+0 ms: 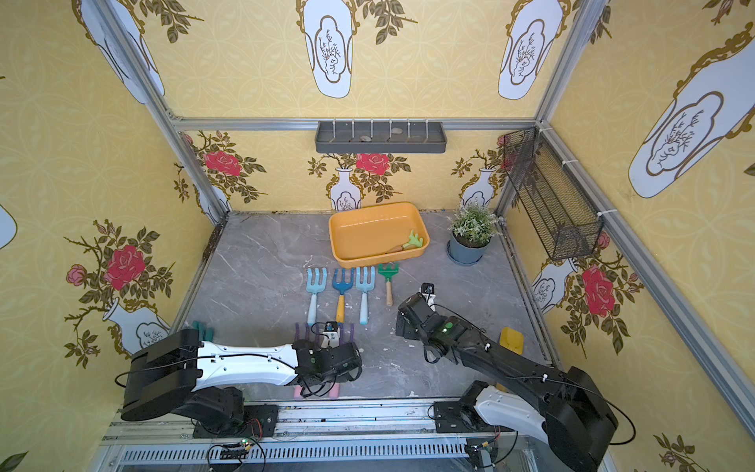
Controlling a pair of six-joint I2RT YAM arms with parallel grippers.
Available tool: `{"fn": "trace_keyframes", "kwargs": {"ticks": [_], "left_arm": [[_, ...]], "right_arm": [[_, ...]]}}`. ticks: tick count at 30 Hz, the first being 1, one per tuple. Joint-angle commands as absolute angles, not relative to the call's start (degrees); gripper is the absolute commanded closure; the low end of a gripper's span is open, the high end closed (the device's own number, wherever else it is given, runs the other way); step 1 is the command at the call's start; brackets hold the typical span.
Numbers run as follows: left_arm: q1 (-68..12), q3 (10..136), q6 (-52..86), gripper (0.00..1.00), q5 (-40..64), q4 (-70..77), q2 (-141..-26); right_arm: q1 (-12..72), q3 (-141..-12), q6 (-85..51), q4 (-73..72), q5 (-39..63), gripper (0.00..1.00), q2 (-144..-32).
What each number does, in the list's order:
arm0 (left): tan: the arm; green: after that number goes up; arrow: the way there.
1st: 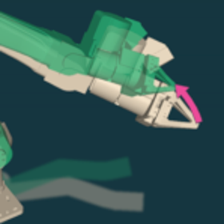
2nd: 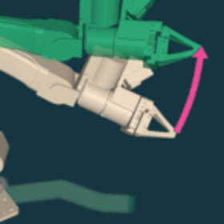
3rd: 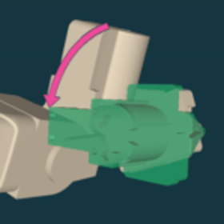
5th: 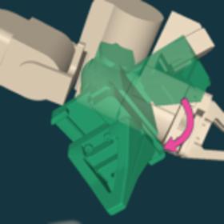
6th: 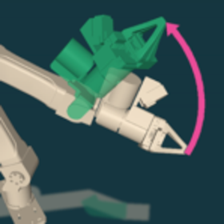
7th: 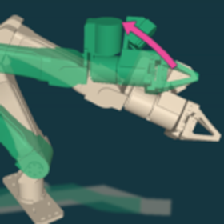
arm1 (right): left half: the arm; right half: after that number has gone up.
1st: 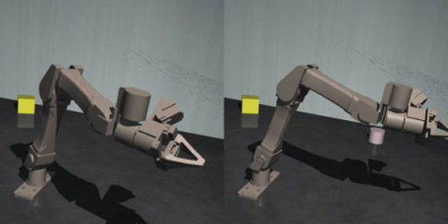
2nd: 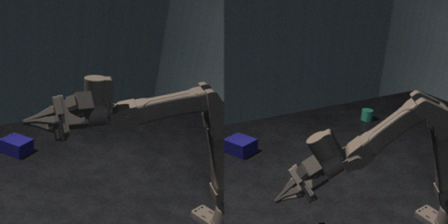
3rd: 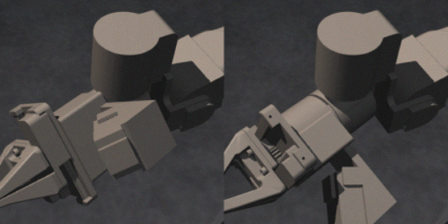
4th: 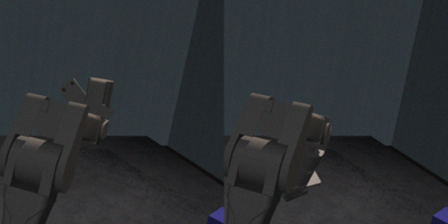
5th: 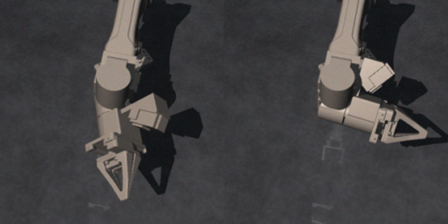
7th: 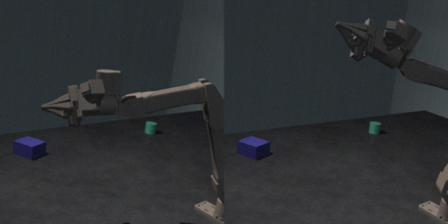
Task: Take the hand rake out of the storage box
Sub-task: Adjust the rake at the center of the board, then pick up the rake from the storage box.
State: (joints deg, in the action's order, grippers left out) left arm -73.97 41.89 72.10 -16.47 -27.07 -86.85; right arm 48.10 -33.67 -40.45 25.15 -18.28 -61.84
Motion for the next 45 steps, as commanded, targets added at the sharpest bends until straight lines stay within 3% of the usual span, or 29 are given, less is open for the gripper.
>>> {"fn": "trace_keyframes", "kwargs": {"ticks": [1,10,20,22,23,29,32,37,40,45], "left_arm": [[-73.3,40.4,72.8,0.77,-16.8,-30.2,-87.1],[-72.6,40.8,72.3,0.69,-17.8,-30.1,-85.9],[-72.0,43.4,67.8,0.22,-20.5,-33.1,-78.6],[-70.3,44.3,64.4,0.04,-22.8,-34.4,-74.3],[-68.5,44.2,62.3,0.0,-23.3,-34.3,-71.5],[-53.2,36.7,48.3,0.0,-17.8,-24.6,-54.1],[-46.1,34.6,44.3,0.0,-13.9,-23.6,-49.5],[-38.0,33.4,39.6,0.0,-10.3,-24.4,-48.3],[-35.0,32.7,36.9,0.0,-8.0,-23.1,-49.1],[-32.5,31.9,35.2,0.0,-6.2,-21.8,-50.8]], "right_arm": [[48.1,-33.8,-40.0,23.8,-18.0,0.02,-62.1],[48.1,-33.9,-39.5,23.2,-17.4,0.02,-62.7],[47.8,-43.5,-37.8,23.2,-18.8,0.02,-65.6],[46.4,-48.4,-35.0,21.8,-19.2,0.0,-68.5],[44.3,-51.2,-34.0,21.7,-18.1,0.07,-71.0],[33.4,-69.3,-26.2,19.9,-11.7,0.44,-89.9],[28.1,-78.8,-21.7,20.2,-6.4,0.45,-100.9],[24.6,-94.8,-14.2,22.7,-7.3,0.49,-116.4],[22.9,-104.3,-11.4,24.9,-7.3,0.56,-125.1],[22.1,-115.0,-8.1,26.8,-11.0,0.54,-135.2]]}}
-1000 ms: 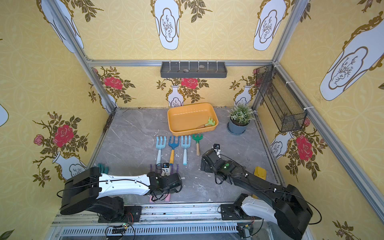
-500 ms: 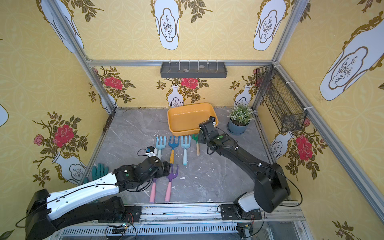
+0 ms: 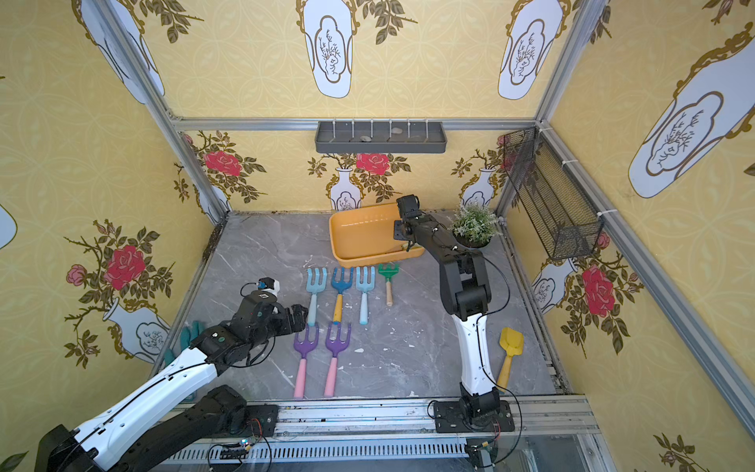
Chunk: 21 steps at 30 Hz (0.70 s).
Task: Take the hand rake out of the storage box
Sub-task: Pick up the rake from the storage box.
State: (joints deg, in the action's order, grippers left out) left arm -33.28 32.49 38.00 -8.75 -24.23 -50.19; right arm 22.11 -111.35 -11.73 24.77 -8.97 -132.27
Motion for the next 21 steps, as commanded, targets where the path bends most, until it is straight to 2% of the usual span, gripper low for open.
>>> {"fn": "trace_keyframes", "kwargs": {"ticks": [1,12,21], "left_arm": [[-32.2,31.8,35.0,0.0,-5.9,-21.6,-51.0],[-31.6,30.9,34.6,0.0,-4.0,-19.4,-52.1],[-31.5,31.0,34.9,0.0,-4.6,-19.0,-53.0]], "right_arm": [[22.1,-116.5,-7.4,26.9,-11.2,0.54,-136.5],[20.5,-119.4,-4.7,22.9,-12.9,0.5,-140.4],[18.1,-118.2,-4.8,19.2,-5.0,0.48,-141.0]]}}
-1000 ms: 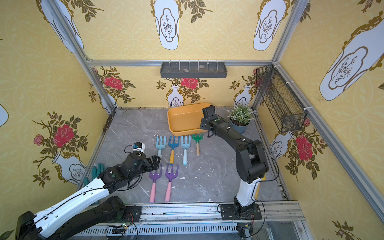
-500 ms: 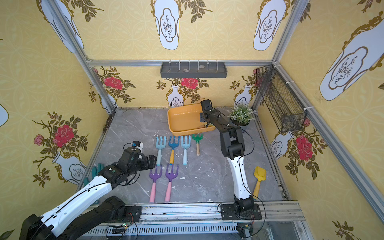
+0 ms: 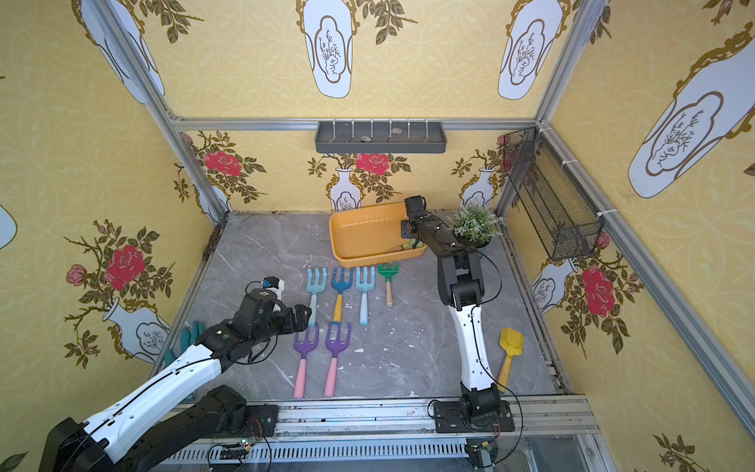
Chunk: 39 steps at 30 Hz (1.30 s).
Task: Take the hand rake out of the storage box
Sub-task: Pick up the rake from the storage box.
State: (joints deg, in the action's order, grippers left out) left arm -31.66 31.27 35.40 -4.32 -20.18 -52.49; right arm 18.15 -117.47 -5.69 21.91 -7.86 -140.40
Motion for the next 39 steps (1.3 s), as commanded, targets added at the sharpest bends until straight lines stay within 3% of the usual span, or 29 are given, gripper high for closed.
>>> {"fn": "trace_keyframes", "kwargs": {"ticks": [1,6,17,19,35,39], "left_arm": [[-31.5,31.1,34.8,0.0,-4.6,-19.0,-53.3],[-31.5,31.2,35.2,0.0,-4.6,-18.6,-54.3],[-31.3,31.7,35.2,0.0,-5.9,-19.2,-55.3],[-31.3,31.9,35.2,0.0,-6.1,-19.4,-55.3],[-31.2,30.8,36.8,0.0,-6.0,-22.1,-48.4],[-31.2,30.7,37.2,0.0,-4.4,-22.5,-45.4]], "right_arm": [[17.9,-119.1,-4.9,19.8,-4.9,0.48,-141.7],[17.8,-119.3,-4.9,18.8,-2.4,0.52,-143.3],[17.5,-117.6,-5.4,16.6,-1.2,0.89,-142.0],[17.5,-117.0,-4.9,16.0,-0.9,1.0,-141.4],[17.3,-110.5,-3.5,13.2,0.4,1.0,-127.2],[17.4,-105.4,-0.6,14.7,7.6,1.0,-119.2]]}}
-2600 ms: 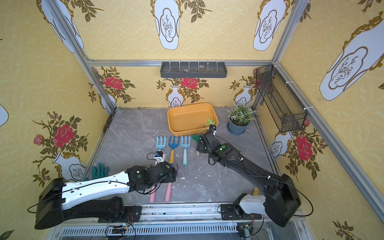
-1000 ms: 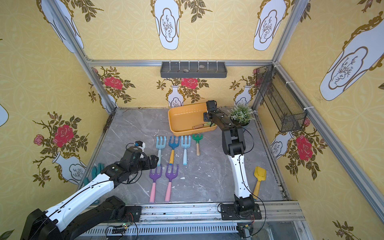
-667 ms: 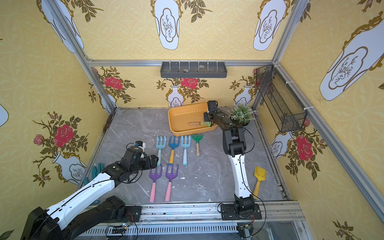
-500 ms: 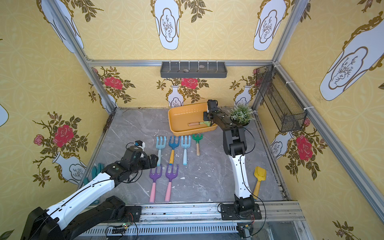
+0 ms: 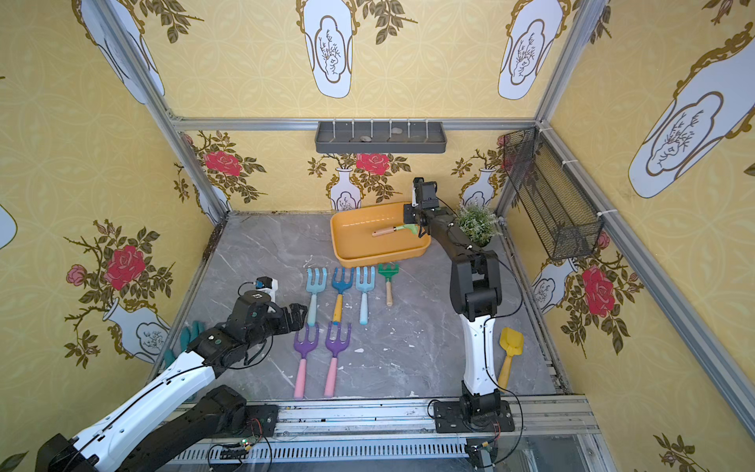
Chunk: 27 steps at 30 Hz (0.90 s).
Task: Take the hand rake out of the storage box
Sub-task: Pick up the rake from the storage box, then place the rake at the center of the board.
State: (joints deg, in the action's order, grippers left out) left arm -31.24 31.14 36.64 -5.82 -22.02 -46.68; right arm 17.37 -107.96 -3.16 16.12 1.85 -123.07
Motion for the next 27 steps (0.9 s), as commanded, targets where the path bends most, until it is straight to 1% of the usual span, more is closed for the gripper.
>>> {"fn": "trace_keyframes", "kwargs": {"ticks": [1,4,6,8,10,13,16,20,27], "left_arm": [[-31.2,30.6,37.0,0.0,-3.7,-22.5,-44.5],[-31.3,29.9,36.2,0.0,-1.2,-22.2,-42.2],[-31.2,29.5,36.2,0.0,-0.5,-22.1,-40.9],[-31.2,29.5,36.1,0.0,0.6,-22.1,-40.4],[-31.3,29.5,36.3,0.0,1.6,-22.0,-40.4],[-31.5,29.5,36.6,0.0,2.5,-22.1,-40.7],[-31.8,28.9,37.1,0.0,3.0,-22.2,-39.9],[-31.9,28.1,37.4,0.0,2.9,-22.8,-38.9],[-31.8,26.9,37.7,0.0,2.6,-23.1,-38.1]], "right_arm": [[17.6,-102.0,1.3,14.1,11.4,1.0,-116.3],[18.6,-89.9,8.2,13.3,25.5,1.0,-107.0],[21.6,-79.7,14.6,12.1,34.5,1.0,-100.3],[26.3,-71.4,20.8,11.3,40.2,1.0,-95.5],[31.7,-65.9,24.7,10.4,42.9,1.0,-93.0],[39.3,-61.1,28.7,9.9,44.3,1.0,-92.3],[45.4,-57.5,33.6,9.8,42.4,1.0,-92.6],[49.2,-56.0,37.0,10.5,42.1,1.0,-94.3],[52.5,-54.9,35.1,9.2,34.6,1.0,-99.1]]}}
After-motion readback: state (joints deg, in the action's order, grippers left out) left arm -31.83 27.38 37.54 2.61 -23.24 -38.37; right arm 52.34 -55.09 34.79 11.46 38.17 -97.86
